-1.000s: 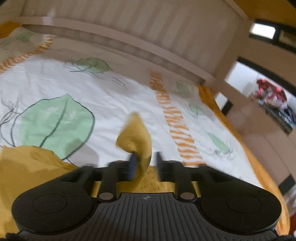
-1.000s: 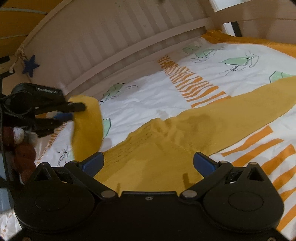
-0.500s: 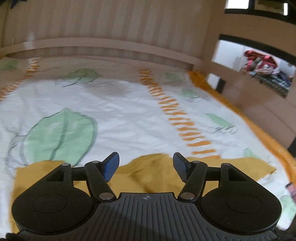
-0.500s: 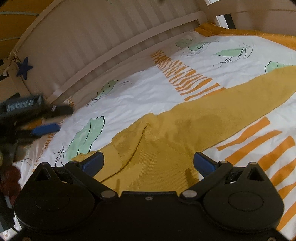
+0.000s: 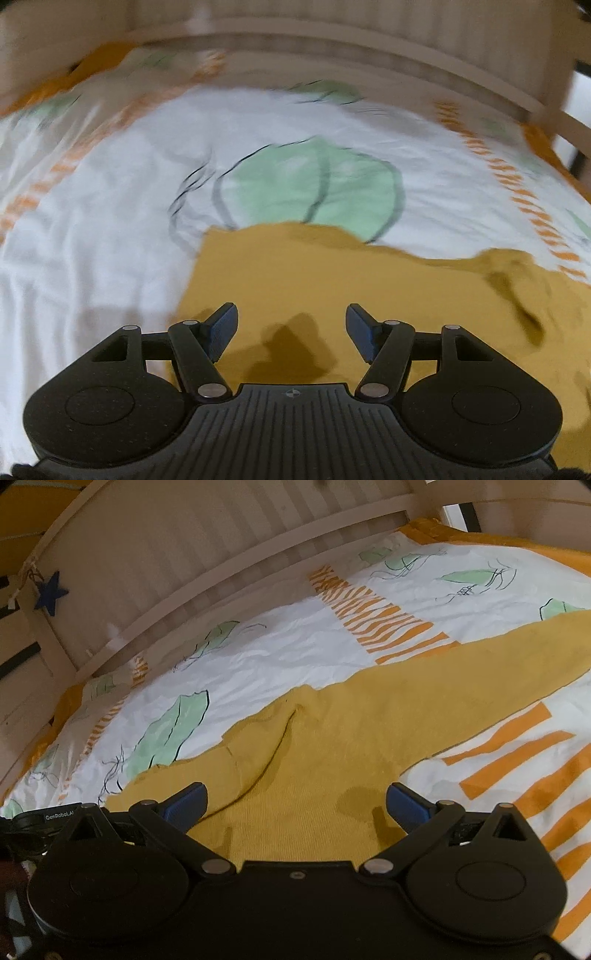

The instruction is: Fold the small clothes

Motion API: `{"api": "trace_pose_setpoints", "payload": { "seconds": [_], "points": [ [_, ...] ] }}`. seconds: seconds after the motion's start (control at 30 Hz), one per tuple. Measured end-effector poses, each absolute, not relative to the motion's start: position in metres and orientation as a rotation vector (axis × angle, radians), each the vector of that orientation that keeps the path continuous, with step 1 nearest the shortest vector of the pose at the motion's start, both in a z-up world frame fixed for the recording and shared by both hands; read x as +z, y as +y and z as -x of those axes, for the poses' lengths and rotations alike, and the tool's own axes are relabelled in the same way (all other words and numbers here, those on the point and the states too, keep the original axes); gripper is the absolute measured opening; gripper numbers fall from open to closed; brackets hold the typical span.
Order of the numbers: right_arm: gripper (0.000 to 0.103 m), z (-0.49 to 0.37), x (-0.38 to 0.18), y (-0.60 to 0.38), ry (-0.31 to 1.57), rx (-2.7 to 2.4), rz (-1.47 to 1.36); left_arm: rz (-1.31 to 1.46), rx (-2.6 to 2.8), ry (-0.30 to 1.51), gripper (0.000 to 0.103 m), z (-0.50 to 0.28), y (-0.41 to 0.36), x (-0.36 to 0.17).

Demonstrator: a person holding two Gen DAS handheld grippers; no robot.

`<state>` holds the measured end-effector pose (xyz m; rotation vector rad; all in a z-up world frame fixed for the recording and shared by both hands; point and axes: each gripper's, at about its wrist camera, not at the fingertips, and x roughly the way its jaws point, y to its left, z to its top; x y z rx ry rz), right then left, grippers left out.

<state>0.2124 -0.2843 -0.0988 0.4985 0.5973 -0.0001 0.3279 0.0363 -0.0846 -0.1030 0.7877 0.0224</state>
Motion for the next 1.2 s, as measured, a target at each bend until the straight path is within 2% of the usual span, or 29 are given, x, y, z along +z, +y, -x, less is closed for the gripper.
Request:
{"api": "trace_pose_setpoints", "payload": {
  "seconds": [0.37, 0.53, 0.77, 0.93, 1.2],
  "points": [
    [0.102, -0.215, -0.106, -0.269, 0.626, 0.03, -0.437, 0.251, 0.134, 0.853, 0.063, -0.332, 0.096, -0.116],
    [0.102, -0.21, -0.103, -0.262, 0.658, 0.06, -0.438, 0.131, 0.11, 0.926, 0.065, -0.344, 0.084, -0.113],
    [0.102, -0.184, -0.068, -0.253, 0.711, 0.213, -0.529, 0.082, 0.068, 0.984, 0.065, -0.348, 0.086, -0.107],
    [0.102, -0.177, -0.053, -0.24, 0.705, 0.198, -0.394, 0.112, 0.017, 0.971, 0.065, -0.317, 0.094, -0.089],
    [0.102, -0.215, -0.05, -0.219, 0.646, 0.08, -0.192, 0.021, 0.01, 0.842, 0.066, -0.255, 0.099, -0.064]
  ]
}}
